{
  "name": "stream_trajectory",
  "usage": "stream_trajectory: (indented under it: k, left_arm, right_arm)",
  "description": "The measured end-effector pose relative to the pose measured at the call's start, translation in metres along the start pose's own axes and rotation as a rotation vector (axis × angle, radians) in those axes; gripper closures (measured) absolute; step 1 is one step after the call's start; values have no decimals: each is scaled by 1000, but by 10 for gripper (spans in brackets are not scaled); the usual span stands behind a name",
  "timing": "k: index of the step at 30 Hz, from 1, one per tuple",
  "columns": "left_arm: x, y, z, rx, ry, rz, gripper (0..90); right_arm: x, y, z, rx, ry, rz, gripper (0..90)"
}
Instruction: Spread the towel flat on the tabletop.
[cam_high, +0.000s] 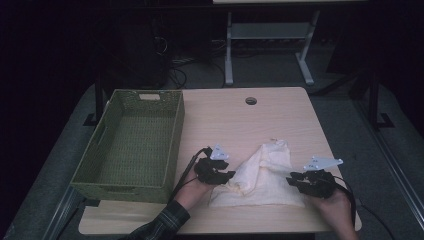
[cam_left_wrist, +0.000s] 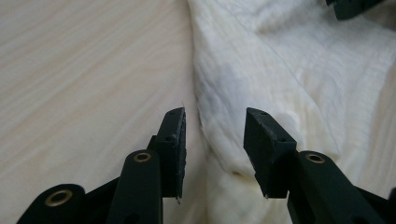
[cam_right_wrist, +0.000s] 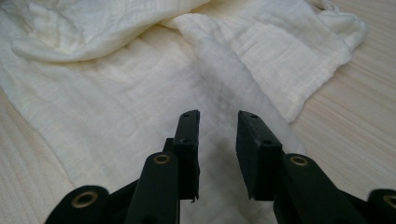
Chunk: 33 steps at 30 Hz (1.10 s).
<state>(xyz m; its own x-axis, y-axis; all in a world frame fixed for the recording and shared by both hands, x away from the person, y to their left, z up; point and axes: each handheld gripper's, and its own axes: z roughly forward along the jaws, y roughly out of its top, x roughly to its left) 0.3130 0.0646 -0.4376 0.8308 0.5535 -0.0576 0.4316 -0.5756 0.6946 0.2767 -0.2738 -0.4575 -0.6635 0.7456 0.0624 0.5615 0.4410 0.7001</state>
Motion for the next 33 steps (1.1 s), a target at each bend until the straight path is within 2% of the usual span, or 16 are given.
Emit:
stream_trajectory:
  k: [5, 8, 10, 14, 19, 25, 30, 33]
  left_arm:
    - [-8, -9, 0, 23, -22, -2, 582]
    - [-13, -12, 3, 44, -19, 8, 593]
    - [-15, -11, 6, 54, -6, 24, 662]
    - [-15, -11, 7, 61, 1, 35, 860]
    - [-10, -7, 0, 34, -1, 31, 883]
    - [-4, -4, -7, -11, 30, 13, 887]
    - [3, -4, -4, -17, 40, 0, 888]
    - [3, -3, -4, -24, 42, 0, 889]
  right_arm:
    - [0, 0, 0, 0, -2, -6, 693]
    - [0, 0, 1, -2, -2, -8, 692]
    - [0, 1, 1, -4, -2, -7, 692]
    - [0, 5, 1, -15, -1, -3, 665]
    - [-5, 14, 3, -20, -9, 2, 648]
    - [-33, 41, 9, -52, -41, 30, 644]
    - [-58, 69, 25, -28, -68, 43, 645]
    - [-72, 82, 41, -6, -59, 73, 649]
